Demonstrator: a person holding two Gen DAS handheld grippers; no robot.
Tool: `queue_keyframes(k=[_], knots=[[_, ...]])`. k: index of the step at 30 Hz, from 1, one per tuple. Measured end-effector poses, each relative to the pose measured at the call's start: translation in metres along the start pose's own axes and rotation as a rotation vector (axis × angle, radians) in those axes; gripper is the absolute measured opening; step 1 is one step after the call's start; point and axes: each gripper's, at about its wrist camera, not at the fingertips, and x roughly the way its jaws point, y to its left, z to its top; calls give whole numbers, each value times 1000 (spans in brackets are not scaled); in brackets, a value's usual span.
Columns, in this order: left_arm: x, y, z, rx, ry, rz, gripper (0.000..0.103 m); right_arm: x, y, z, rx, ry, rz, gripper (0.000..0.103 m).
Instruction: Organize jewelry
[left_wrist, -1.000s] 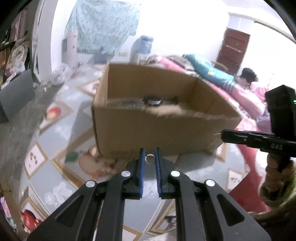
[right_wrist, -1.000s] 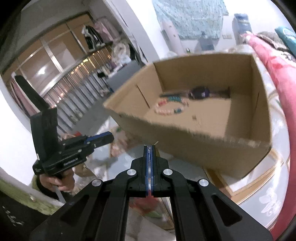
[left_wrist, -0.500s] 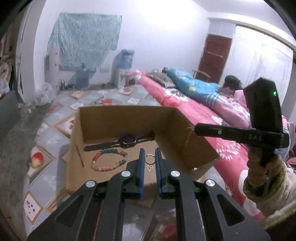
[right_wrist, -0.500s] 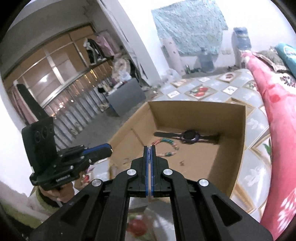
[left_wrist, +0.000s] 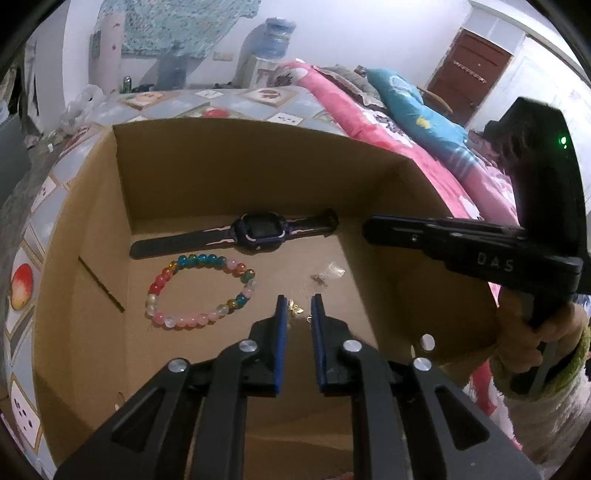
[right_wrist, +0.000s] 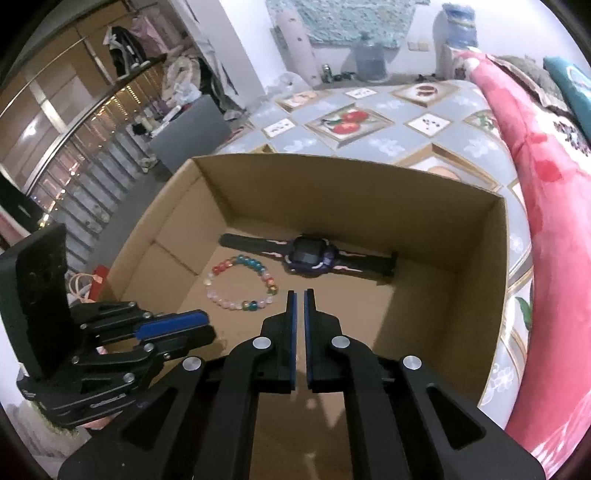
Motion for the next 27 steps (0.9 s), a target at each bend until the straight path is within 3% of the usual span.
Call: queue_keyframes(k=[7,15,27], knots=[[-6,6,-3,-23,-21,15,17,-9,-4,-3,19,-29,15,9],[-36,-3,-11,-5,-98,7,17,-47,4,-15,24,-156,43,14],[-102,-2,-55,9,-237,27,17,-100,30,-62,-25,-288,156,19]])
